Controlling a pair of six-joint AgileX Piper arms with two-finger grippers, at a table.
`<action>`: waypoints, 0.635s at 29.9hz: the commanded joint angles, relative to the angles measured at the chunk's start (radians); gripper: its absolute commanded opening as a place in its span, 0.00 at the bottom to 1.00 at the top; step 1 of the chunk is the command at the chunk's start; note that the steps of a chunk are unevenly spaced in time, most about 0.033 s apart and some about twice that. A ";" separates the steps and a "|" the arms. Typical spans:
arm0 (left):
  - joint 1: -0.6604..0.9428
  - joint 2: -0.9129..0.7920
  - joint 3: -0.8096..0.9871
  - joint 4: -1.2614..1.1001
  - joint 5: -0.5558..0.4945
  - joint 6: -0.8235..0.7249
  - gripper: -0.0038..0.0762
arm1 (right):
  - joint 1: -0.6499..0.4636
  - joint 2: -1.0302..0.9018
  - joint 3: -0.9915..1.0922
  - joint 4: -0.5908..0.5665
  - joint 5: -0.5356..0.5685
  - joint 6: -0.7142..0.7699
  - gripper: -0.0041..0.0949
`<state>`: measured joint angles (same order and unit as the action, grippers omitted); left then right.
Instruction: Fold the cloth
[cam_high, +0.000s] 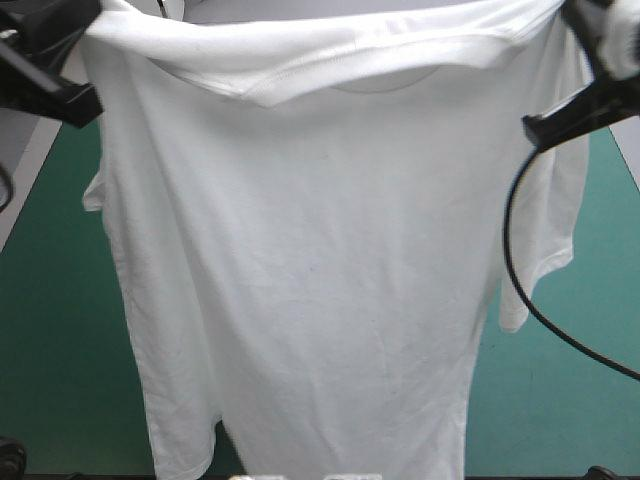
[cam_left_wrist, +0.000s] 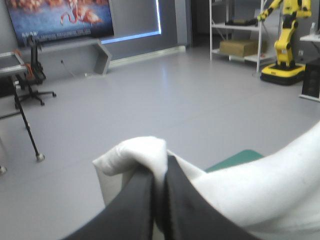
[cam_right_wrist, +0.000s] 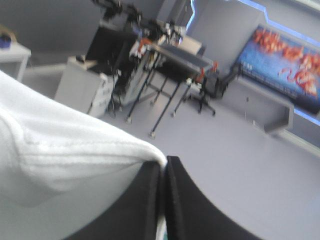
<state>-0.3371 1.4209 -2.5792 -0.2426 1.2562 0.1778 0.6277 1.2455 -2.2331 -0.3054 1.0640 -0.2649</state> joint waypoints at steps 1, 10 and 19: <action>-0.003 0.028 0.065 0.019 0.031 -0.013 0.04 | -0.003 0.023 0.105 -0.140 -0.055 0.046 0.02; -0.003 0.108 0.306 0.134 0.025 -0.013 0.04 | -0.019 0.156 0.268 -0.342 -0.101 0.139 0.02; -0.003 0.251 0.337 0.215 -0.128 -0.033 0.04 | -0.250 0.316 0.307 -0.115 -0.257 0.137 0.02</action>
<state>-0.3371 1.6719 -2.2204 -0.0407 1.2415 0.1589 0.4542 1.5546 -1.9012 -0.4614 0.9249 -0.1105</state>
